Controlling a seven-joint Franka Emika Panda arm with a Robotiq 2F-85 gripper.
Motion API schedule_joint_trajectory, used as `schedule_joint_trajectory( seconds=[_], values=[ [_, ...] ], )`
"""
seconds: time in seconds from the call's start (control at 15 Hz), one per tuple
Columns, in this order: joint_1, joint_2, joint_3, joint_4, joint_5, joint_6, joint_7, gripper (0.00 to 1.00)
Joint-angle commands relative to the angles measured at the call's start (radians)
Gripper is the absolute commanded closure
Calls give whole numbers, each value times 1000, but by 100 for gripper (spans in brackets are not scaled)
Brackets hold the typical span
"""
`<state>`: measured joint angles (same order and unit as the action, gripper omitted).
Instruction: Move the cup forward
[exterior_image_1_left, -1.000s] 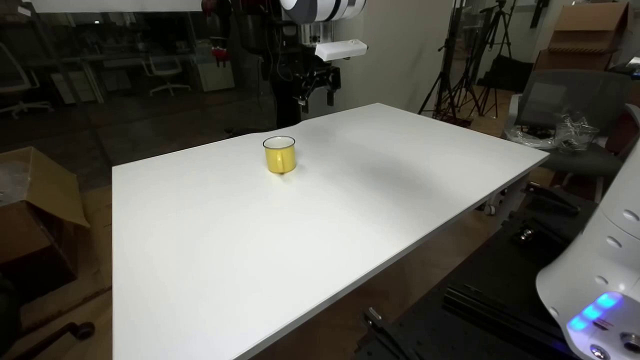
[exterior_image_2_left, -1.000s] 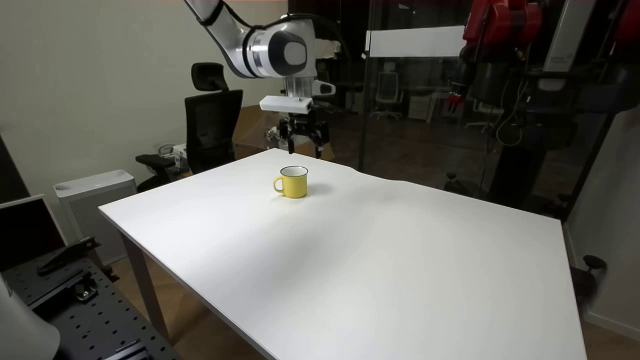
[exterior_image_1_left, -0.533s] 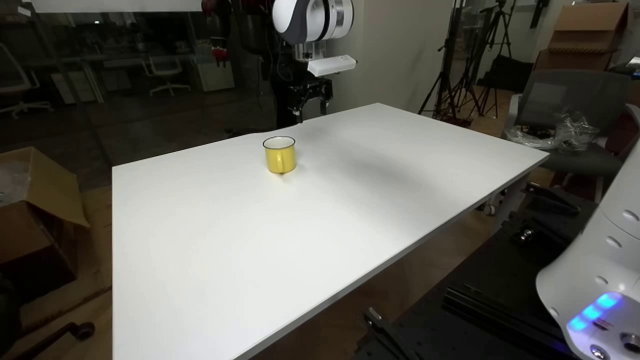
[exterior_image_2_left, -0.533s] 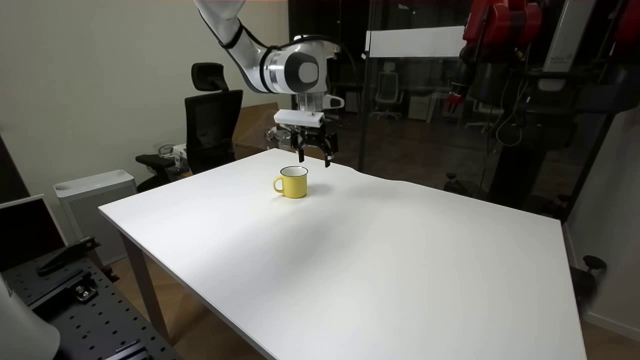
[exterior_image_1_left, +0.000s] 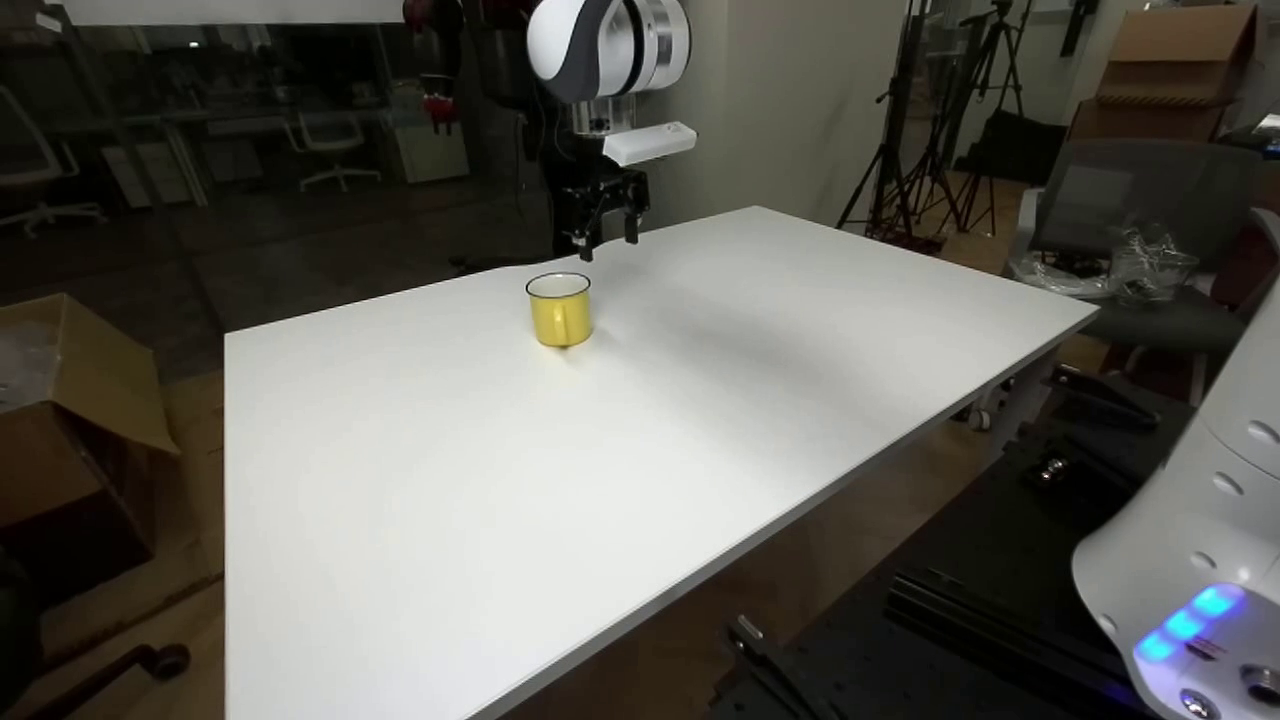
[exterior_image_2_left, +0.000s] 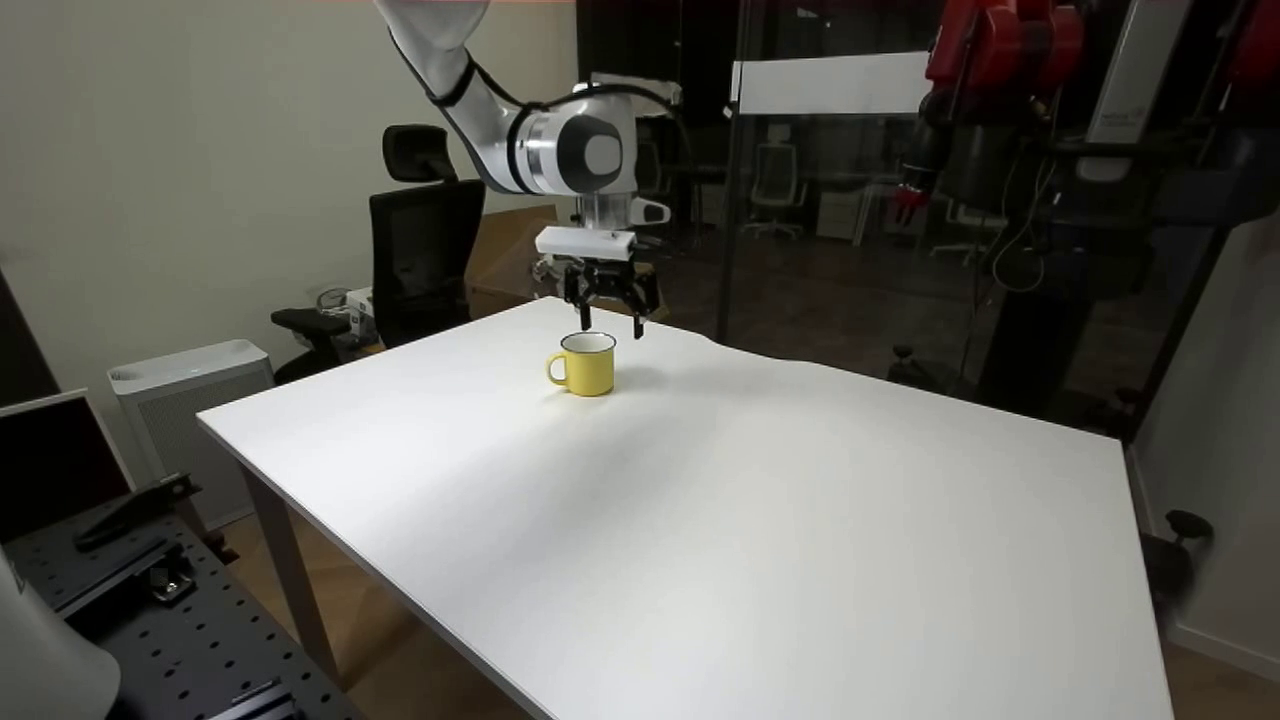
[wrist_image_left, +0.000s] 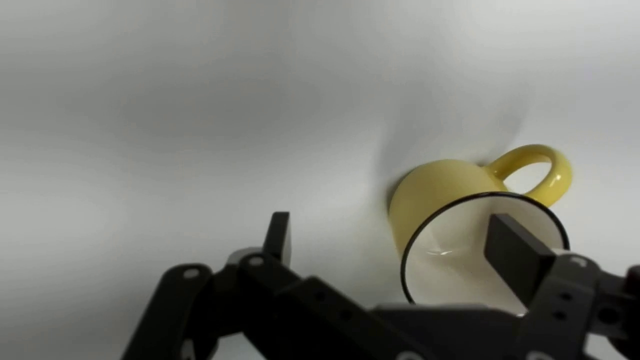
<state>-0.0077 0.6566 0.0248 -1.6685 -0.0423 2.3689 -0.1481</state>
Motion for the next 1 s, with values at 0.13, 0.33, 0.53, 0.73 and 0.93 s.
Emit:
schedule_joint_trajectory(
  seconds=[0.13,0.33,0.53,0.73,0.93],
  values=[
    [21,68,32,79,-12,-41,-55,0],
    [18,92,35,113,-18,-48,-86,0],
    [18,120,25,175,-43,-59,-110,0],
    [14,102,30,132,-37,-33,-102,0],
    [13,119,24,158,-38,-36,-96,0]
  ],
)
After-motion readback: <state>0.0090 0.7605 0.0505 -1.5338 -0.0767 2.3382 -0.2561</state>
